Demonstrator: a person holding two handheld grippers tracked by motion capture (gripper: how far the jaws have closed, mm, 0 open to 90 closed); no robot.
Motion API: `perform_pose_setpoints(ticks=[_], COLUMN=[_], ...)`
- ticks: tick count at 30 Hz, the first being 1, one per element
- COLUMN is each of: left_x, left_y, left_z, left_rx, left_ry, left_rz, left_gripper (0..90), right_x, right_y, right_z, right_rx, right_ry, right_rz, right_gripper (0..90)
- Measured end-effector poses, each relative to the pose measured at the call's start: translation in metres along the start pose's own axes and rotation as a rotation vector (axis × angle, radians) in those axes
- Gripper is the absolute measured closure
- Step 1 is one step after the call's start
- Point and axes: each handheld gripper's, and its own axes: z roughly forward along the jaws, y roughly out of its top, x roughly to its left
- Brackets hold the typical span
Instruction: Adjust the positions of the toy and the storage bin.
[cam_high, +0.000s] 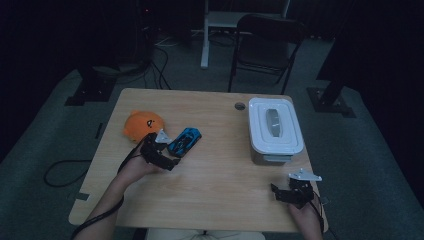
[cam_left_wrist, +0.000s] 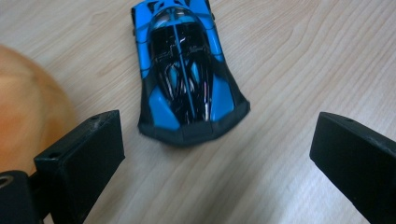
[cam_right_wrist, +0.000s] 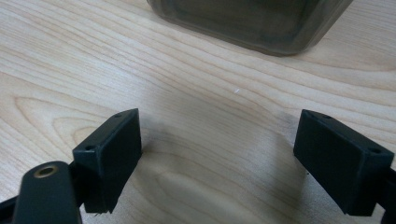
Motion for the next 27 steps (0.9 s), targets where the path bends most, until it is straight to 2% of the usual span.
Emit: perform_pose_setpoints(ticks=[3, 5, 6, 8, 12, 13, 17, 22, 24, 27], left_x=[0.0, 0.001, 0.002, 0.003, 0.004, 0.007, 0.01, 0.018, 0.021, 0.022], left_y=[0.008, 0.013, 0.015, 0.018, 0.023, 0.028, 0.036, 0.046, 0.049, 0.052], left_z=[0.007, 0.013, 0.016, 0.022, 0.03, 0.036, 0.047, 0.054, 0.058, 0.064], left_rx=[0.001, 0.012, 0.013, 0.02, 0.036, 0.043, 0.066, 0.105, 0.131, 0.14], left_ry=[-0.002, -0.008, 0.005, -0.012, 0.002, -0.004, 0.026, 0.03, 0.032, 0.033], left_rz=[0.002, -0.011, -0.017, -0.019, -0.025, -0.046, -0.068, -0.099, -0.1, -0.105], left_gripper=[3.6, 3.6, 3.6, 3.6, 3.7, 3.7, 4.3, 5.2, 5.2, 5.2], right_x=[0.0, 0.0, 0.0, 0.0, 0.0, 0.0, 0.0, 0.0, 0.0, 0.0], right_y=[0.0, 0.0, 0.0, 0.0, 0.0, 0.0, 0.0, 0.0, 0.0, 0.0], right_z=[0.0, 0.0, 0.0, 0.0, 0.0, 0.0, 0.0, 0.0, 0.0, 0.0], right_rx=[0.0, 0.0, -0.001, -0.001, -0.001, -0.002, -0.002, -0.003, -0.003, -0.003], right_ry=[0.0, 0.0, 0.0, 0.0, 0.0, 0.0, -0.001, 0.0, 0.0, 0.0], right_rz=[0.0, 0.0, 0.0, 0.001, 0.003, 0.002, 0.004, 0.004, 0.004, 0.004], right_gripper=[14.7, 14.7, 14.7, 14.9, 15.0, 15.0, 15.0, 15.1, 15.1, 15.1])
